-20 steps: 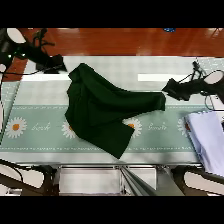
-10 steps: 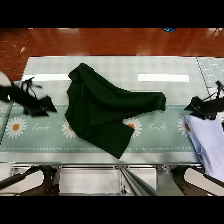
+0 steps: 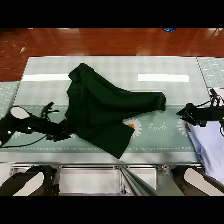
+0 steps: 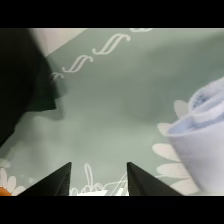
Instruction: Fold the shirts.
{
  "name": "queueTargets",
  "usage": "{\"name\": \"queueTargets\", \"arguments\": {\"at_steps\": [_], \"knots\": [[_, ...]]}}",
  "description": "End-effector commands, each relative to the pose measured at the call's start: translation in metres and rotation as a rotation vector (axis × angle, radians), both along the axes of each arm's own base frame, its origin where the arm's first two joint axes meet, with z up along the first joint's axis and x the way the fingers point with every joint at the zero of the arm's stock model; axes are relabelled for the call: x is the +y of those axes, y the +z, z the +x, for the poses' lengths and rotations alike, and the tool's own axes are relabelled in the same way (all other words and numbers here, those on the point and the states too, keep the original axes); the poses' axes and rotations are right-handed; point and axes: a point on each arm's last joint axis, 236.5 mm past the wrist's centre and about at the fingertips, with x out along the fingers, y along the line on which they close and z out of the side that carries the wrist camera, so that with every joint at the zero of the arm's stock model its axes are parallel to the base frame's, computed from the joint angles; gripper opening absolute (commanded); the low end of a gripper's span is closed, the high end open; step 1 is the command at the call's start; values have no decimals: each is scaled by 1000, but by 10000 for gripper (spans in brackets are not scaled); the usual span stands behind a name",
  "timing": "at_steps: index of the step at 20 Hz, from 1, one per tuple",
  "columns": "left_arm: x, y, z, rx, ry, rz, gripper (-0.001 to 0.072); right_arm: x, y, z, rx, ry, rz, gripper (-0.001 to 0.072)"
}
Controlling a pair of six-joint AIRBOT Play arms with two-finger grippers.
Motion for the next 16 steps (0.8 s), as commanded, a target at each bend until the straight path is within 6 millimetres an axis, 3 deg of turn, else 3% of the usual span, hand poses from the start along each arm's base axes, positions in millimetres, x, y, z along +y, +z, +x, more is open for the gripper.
{"name": "queueTargets", "arguments": {"at_steps": [1, 8, 9, 10, 11, 14, 16], "knots": [[-34, -10, 12, -70, 49, -12, 505, 7, 2, -2, -4, 11, 26, 404], [-53, -48, 0, 44, 49, 20, 499, 3, 2, 3, -22, 4, 9, 404], [-54, -49, 2, 46, 47, 21, 424, 2, 1, 4, -25, 1, 6, 404], [-55, -49, 7, 30, 29, 17, 267, 2, 1, 5, -27, 0, 8, 404], [-57, -45, 14, 3, 11, 12, 160, 4, 0, 6, -28, 2, 22, 404], [-63, -30, 35, -70, -24, -6, 28, 12, -7, 7, -9, 6, 72, 404], [-67, -20, 42, -100, -54, -23, 20, 20, -6, 14, -33, 8, 120, 404]]}}
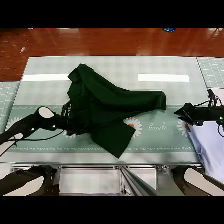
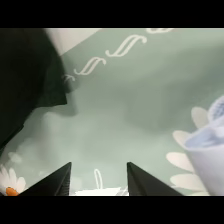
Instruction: Fold the shirts.
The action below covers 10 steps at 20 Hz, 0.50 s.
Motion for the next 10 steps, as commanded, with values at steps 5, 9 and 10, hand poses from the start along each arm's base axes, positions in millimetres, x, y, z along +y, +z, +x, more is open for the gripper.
{"name": "queueTargets", "arguments": {"at_steps": [5, 9, 10], "knots": [[-10, 17, 12, -42, -47, -35, 20, 21, -1, 35, -100, -26, 107, 404], [-10, 17, 9, -30, -56, -41, 20, 32, -24, 57, -86, -31, 77, 404], [-11, 17, 8, -27, -58, -42, 20, 36, -27, 65, -82, -20, 81, 404]]}}
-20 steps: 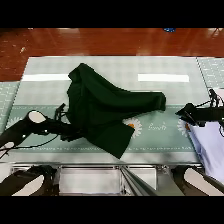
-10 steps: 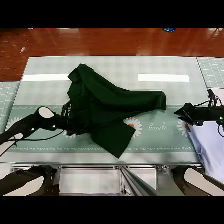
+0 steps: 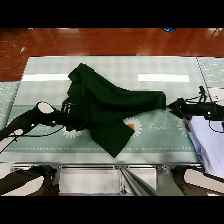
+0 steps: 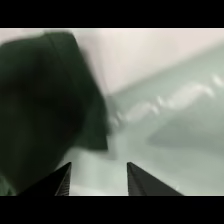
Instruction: Fold the shirts.
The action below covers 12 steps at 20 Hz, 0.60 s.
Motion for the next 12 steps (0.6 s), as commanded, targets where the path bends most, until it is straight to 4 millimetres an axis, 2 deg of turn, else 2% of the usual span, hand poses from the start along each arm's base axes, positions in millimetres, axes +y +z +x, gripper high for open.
{"name": "queueTargets", "arguments": {"at_steps": [1, 3, 5, 6, 7, 8, 10, 12], "knots": [[-2, 2, -2, 9, -9, -10, 20, 11, -14, 27, 2, -1, -6, 404], [-2, 2, -2, 8, -9, -9, 20, 20, -18, 42, 12, 11, -1, 403], [-2, 2, -2, 8, -9, -9, 20, 32, -20, 57, 15, 38, 6, 349], [-2, 2, -2, 7, -8, -9, 20, 38, -19, 65, 6, 58, 4, 263], [-2, 2, -2, 7, -8, -9, 20, 43, -15, 72, -10, 85, 1, 95], [-1, 3, 0, 5, -5, -11, 20, 47, -7, 79, -40, 117, -5, 23], [3, 17, 10, -13, -8, -35, 20, 53, 19, 91, -90, 174, 8, 22], [11, 54, 34, -98, -23, -76, 20, 48, 65, 107, -178, 221, -10, 22]]}}
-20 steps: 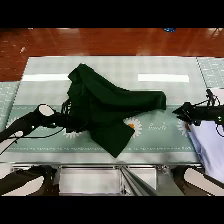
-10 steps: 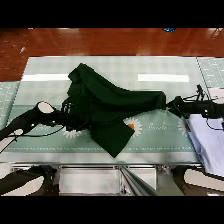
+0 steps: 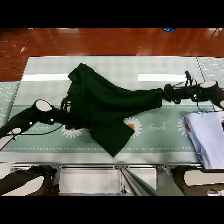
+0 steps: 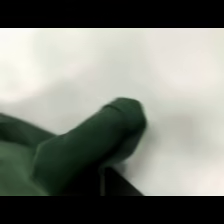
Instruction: Fold the shirts.
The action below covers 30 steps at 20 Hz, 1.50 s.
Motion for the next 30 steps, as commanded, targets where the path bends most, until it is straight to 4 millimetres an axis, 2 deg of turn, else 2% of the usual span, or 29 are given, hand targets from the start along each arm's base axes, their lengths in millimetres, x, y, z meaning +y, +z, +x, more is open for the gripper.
{"name": "queueTargets", "arguments": {"at_steps": [1, 2, 3, 4, 6, 8, 10, 12, 14, 17, 20, 22, 25, 27, 30], "knots": [[14, 58, 36, -131, -6, -54, 20, -1, 77, 26, -156, 87, -31, 22], [23, 97, 60, -239, 27, -67, 20, -8, 115, 36, -242, 89, -65, 22], [33, 140, 82, -357, 66, -85, 20, -14, 161, 43, -345, 86, -103, 22], [45, 193, 101, -492, 108, -99, 20, -20, 209, 46, -449, 77, -147, 22], [72, 294, 119, -751, 166, -88, 20, -31, 295, 38, -626, 53, -261, 22], [93, 384, 113, -971, 192, -49, 20, -38, 367, 15, -765, 18, -370, 22], [106, 457, 94, -1149, 198, 1, 20, -36, 425, -19, -887, -5, -446, 22], [113, 514, 66, -1301, 198, 62, 20, -30, 477, -63, -1009, -34, -504, 22], [120, 552, 37, -1415, 205, 158, 20, -27, 517, -113, -1113, -82, -567, 22], [132, 576, -1, -1499, 231, 348, 20, -29, 551, -177, -1204, -172, -652, 22], [125, 597, -45, -1598, 260, 425, 20, -29, 572, -231, -1280, -241, -715, 22], [120, 609, -76, -1673, 253, 466, 20, -28, 572, -262, -1286, -265, -742, 22], [120, 607, -110, -1716, 197, 492, 20, -24, 556, -287, -1239, -252, -760, 22], [123, 592, -112, -1665, 148, 499, 20, -30, 539, -291, -1161, -256, -773, 22], [139, 547, -83, -1490, 127, 562, 20, -39, 513, -284, -1054, -253, -777, 22]]}}
